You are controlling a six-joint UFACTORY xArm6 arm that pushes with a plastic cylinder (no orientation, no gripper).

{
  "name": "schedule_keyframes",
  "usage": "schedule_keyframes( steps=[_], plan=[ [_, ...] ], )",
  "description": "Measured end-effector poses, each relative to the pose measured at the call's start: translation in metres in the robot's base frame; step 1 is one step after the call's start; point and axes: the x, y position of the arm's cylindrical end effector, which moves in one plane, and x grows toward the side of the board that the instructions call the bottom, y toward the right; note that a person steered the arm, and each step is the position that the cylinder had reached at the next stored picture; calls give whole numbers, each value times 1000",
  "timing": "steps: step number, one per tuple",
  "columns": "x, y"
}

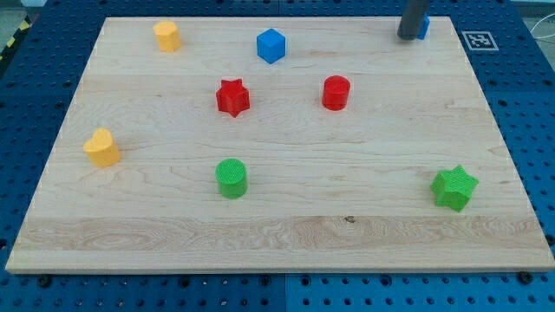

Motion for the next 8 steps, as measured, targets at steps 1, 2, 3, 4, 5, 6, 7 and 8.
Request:
schedule_keyframes(
  steps=[1, 2, 3, 4, 5, 6, 7, 8],
  plan=[
    [-25, 9],
    [-25, 13],
    [-22, 13],
    [-23, 4],
    [-29, -15],
    [-30, -11],
    [-30, -5],
    [-7, -5]
  ],
)
